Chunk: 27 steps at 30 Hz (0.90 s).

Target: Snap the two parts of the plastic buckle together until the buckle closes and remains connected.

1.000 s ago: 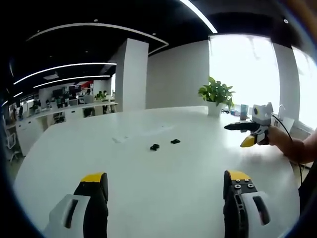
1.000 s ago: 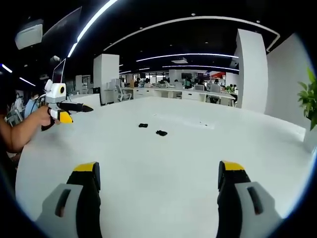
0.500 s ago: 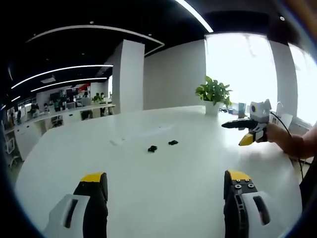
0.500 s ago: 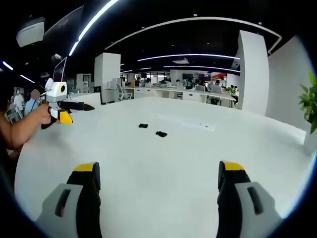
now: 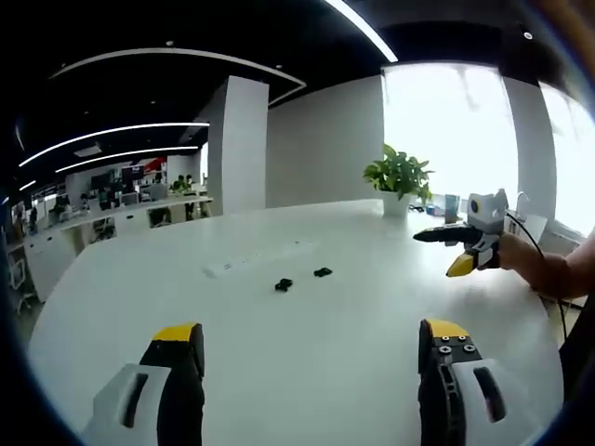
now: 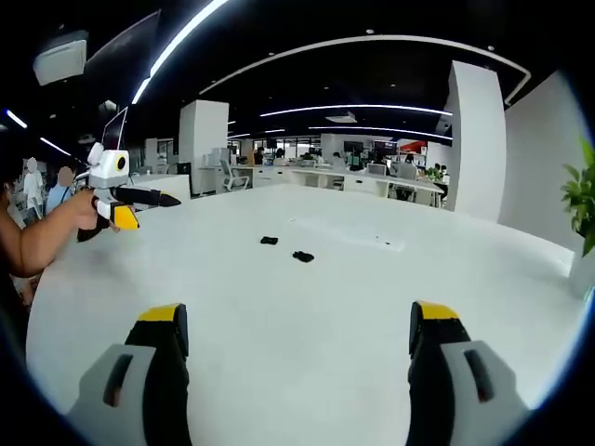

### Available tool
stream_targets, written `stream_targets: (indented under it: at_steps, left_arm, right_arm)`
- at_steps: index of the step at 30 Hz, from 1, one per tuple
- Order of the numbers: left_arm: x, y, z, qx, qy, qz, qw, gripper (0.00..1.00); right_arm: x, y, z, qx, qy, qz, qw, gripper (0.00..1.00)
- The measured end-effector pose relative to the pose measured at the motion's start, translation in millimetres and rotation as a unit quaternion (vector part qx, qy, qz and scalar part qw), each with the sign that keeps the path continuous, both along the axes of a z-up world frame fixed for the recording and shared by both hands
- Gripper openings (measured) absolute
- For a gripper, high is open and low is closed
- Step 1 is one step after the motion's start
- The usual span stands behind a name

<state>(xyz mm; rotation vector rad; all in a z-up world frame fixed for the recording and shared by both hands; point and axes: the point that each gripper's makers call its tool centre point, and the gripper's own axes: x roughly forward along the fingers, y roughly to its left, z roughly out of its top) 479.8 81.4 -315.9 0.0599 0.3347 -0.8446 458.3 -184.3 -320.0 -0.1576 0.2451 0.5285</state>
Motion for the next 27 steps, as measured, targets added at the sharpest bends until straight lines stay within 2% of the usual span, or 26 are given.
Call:
stream_targets:
  at_steps: [8,9,13,21,25,27]
  left_arm:
    - [3.9,4,-3.2,0.0,0.008,0.011,0.9999,0.97]
    - [4.8,5,-2.3,0.0,0.005,0.014,0.9999,0.96]
    - [7.3,12,3.1,-0.007,0.001,0.026,0.9996,0.86]
    - [6.9,14,-0.2,-0.004,0.003,0.027,0.9996,0.81]
    - [8.4,18,1.9,-0.001,0.002,0.036,0.9993,0.74]
    - [8.2,18,7.9,-0.009,-0.007,0.035,0.9993,0.66]
  right_arm:
    - [2,1,2.8,0.012,-0.003,-0.006,0.9999,1.0]
    - [1,-1,-1.0,0.007,0.011,-0.008,0.9999,0.99]
    - [1,-1,-0.2,0.009,0.008,-0.007,0.9999,0.97]
    - [0,0,-7.3,0.006,0.02,-0.002,0.9998,0.93]
    - [0,2,-5.4,0.005,0.016,0.002,0.9999,0.92]
    - [0,4,-3.4,0.007,0.013,0.005,0.9999,0.91]
